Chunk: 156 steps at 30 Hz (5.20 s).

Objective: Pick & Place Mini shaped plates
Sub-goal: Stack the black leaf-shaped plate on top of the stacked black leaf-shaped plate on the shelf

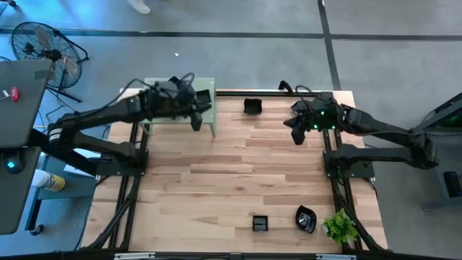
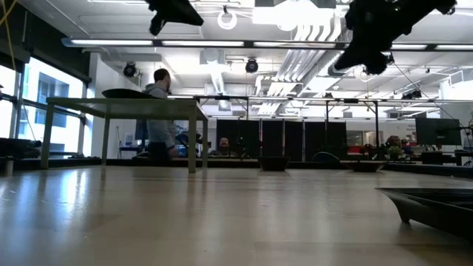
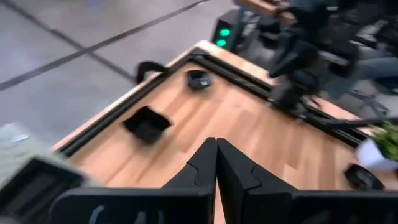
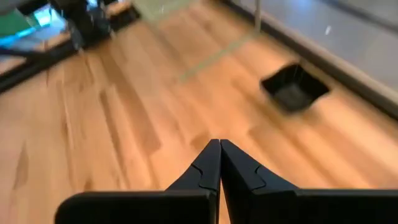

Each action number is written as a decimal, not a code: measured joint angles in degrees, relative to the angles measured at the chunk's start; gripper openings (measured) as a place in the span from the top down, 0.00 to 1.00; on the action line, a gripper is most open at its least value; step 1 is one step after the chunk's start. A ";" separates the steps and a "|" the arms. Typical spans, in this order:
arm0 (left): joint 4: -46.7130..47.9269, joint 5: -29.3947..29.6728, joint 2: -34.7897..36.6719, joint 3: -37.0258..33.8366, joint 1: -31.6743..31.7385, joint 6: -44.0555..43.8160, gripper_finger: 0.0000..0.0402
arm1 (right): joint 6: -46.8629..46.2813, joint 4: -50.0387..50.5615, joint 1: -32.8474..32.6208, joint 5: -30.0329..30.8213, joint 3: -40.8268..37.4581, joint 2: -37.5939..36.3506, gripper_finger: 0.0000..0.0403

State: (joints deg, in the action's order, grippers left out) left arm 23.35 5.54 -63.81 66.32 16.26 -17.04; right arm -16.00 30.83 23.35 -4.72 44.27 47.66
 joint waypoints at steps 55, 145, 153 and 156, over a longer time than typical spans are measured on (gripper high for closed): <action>3.85 -0.94 4.42 -5.81 -7.69 0.05 1.00 | -48.65 -12.71 -59.90 -13.89 -18.26 23.21 0.71; 18.80 15.87 3.80 -5.75 -19.40 -19.14 1.00 | -30.08 -22.78 -22.78 1.27 25.09 52.24 0.84; 20.21 9.59 -4.47 -5.75 -19.42 -25.08 1.00 | -20.48 -28.76 -19.42 1.52 12.86 42.09 0.97; 20.44 7.88 -9.31 -5.75 -19.42 -26.69 1.00 | -20.54 -34.78 -18.69 -1.52 6.28 38.52 0.97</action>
State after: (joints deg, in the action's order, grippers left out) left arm 43.79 13.42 -73.12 60.58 -3.16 -43.73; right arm -36.54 -3.95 4.66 -6.24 50.55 86.18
